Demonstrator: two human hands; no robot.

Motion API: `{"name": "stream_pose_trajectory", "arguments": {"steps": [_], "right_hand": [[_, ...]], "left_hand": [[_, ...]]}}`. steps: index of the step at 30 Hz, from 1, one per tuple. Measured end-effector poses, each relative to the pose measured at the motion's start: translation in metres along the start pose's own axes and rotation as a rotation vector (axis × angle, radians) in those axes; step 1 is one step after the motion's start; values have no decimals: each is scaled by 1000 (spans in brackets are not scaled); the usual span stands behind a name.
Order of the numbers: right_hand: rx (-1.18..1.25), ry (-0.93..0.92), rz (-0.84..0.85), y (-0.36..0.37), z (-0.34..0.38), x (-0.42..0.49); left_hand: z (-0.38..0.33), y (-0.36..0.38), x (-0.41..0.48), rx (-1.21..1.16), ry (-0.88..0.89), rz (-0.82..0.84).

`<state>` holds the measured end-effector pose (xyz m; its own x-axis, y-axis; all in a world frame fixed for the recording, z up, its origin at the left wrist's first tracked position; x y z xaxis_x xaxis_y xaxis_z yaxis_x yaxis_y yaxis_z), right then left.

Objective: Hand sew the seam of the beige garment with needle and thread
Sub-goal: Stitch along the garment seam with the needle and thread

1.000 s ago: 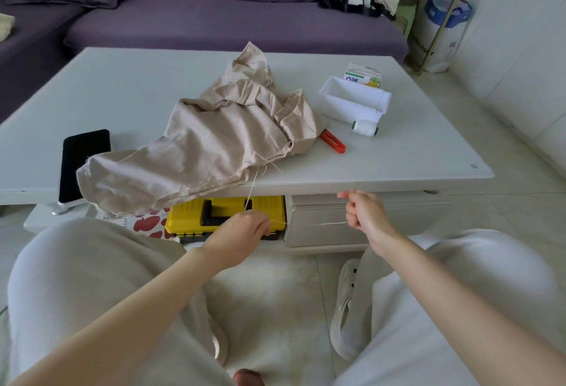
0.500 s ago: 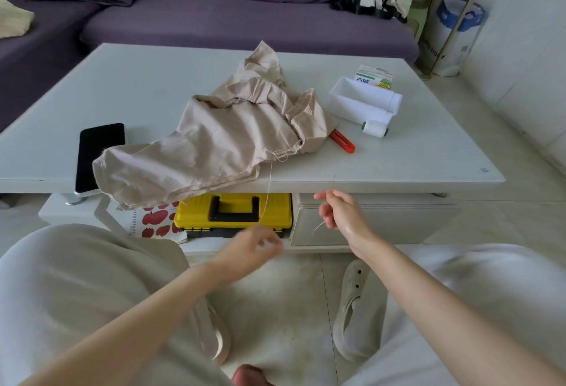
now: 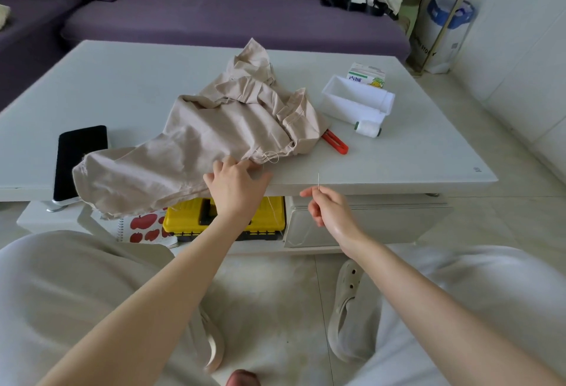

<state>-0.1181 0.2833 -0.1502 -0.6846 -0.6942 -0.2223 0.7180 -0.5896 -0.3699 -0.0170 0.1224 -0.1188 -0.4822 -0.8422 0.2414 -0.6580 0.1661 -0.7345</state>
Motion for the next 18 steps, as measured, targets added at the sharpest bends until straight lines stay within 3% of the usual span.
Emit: {"name": "stream_pose_trajectory", "arguments": {"steps": [5, 10, 18], "right_hand": [[15, -9, 4, -3, 2, 3], [-3, -1, 21, -2, 1, 5], [-24, -11, 22, 2, 5, 4]], "left_hand": [[-1, 2, -2, -105, 37, 0], [-8, -3, -24, -164, 208, 24], [-11, 20, -71, -66, 463, 271]]}}
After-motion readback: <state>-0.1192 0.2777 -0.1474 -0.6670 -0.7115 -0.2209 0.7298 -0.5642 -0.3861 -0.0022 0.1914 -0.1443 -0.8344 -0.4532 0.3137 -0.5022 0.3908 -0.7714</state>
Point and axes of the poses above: each hand's wrist, its own x-axis towards the middle knuckle, its own y-axis out of the palm, z = x × y, the point moved 9 cm from there along x, towards the middle knuckle, and after that the axes turned 9 degrees about -x, right-handed, at the moved point
